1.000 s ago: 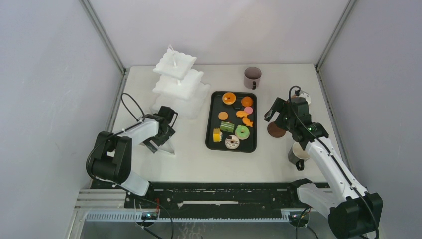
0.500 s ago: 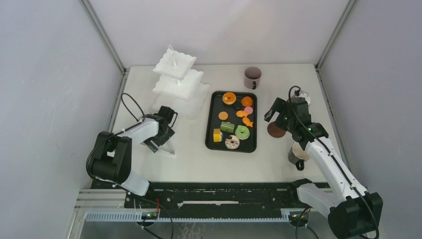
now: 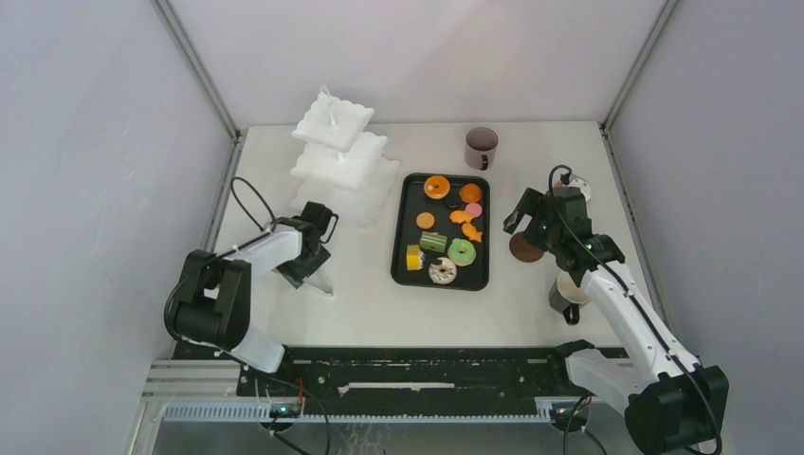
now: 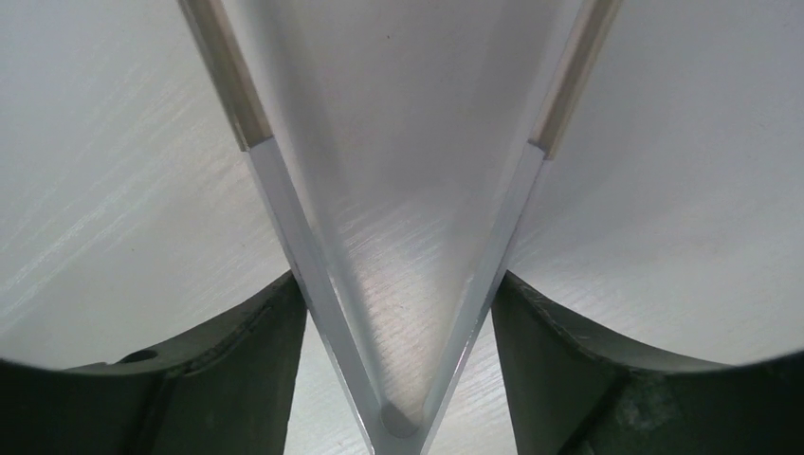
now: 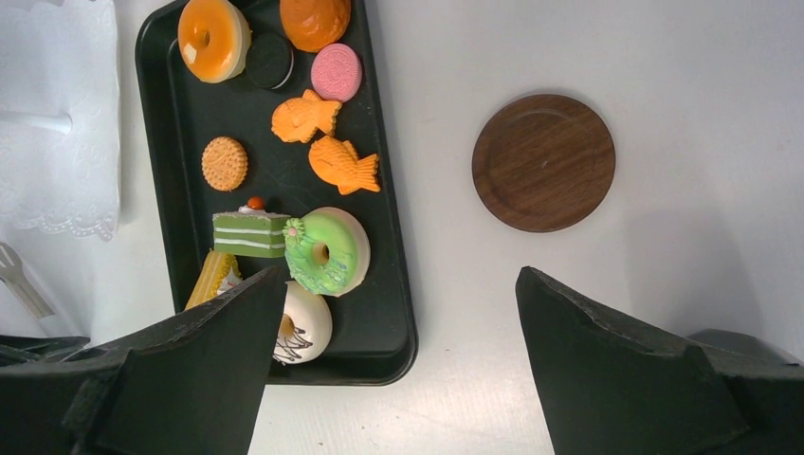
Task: Serve the afternoon tea
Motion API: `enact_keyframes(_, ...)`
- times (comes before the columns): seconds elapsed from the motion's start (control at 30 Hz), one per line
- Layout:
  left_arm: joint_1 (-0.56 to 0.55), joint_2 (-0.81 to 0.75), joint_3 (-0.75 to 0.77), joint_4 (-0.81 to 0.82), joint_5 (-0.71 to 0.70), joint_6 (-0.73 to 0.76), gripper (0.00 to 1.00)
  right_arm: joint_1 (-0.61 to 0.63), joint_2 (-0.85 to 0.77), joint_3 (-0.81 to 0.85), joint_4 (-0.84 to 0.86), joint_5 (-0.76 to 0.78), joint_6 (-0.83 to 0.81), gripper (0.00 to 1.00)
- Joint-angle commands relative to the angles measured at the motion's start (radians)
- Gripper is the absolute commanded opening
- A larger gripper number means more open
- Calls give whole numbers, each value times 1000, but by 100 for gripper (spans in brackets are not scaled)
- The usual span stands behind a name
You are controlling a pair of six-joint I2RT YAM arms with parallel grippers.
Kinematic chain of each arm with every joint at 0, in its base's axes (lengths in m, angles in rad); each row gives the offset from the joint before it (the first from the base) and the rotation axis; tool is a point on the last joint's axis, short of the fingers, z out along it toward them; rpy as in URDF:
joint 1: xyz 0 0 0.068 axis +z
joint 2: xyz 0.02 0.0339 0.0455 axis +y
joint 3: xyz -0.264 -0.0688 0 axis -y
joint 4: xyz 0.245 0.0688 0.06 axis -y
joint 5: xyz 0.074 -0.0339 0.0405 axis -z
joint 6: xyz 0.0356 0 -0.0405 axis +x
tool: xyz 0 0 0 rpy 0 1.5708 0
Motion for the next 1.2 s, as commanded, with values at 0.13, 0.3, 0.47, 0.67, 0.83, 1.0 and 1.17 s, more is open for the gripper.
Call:
enact_keyframes(0.13, 6, -17, 25, -5, 18, -4, 54, -6, -6, 3, 28, 7, 6, 99)
enact_keyframes(0.3, 6, -19, 25, -7, 18, -5, 46, -6, -7, 1, 29, 7, 6, 99)
enact_keyframes(0.47, 5, -20, 28, -7, 18, -3, 43, -6, -6, -1, 32, 8, 4, 99)
enact_keyframes(0.67, 5, -21, 32, -8, 18, 1, 37, -6, -3, -2, 36, 6, 5, 99)
enact_keyframes(0.83, 4, -33, 34, -11, 18, 3, 34, -6, -3, -2, 37, 4, 5, 99)
enact_keyframes(1.0, 5, -50, 39, -23, 15, 6, 29, -6, -1, -2, 36, 5, 4, 99)
enact_keyframes(1.17, 5, -76, 40, -34, 12, 21, 12, -6, -4, -2, 37, 3, 6, 99)
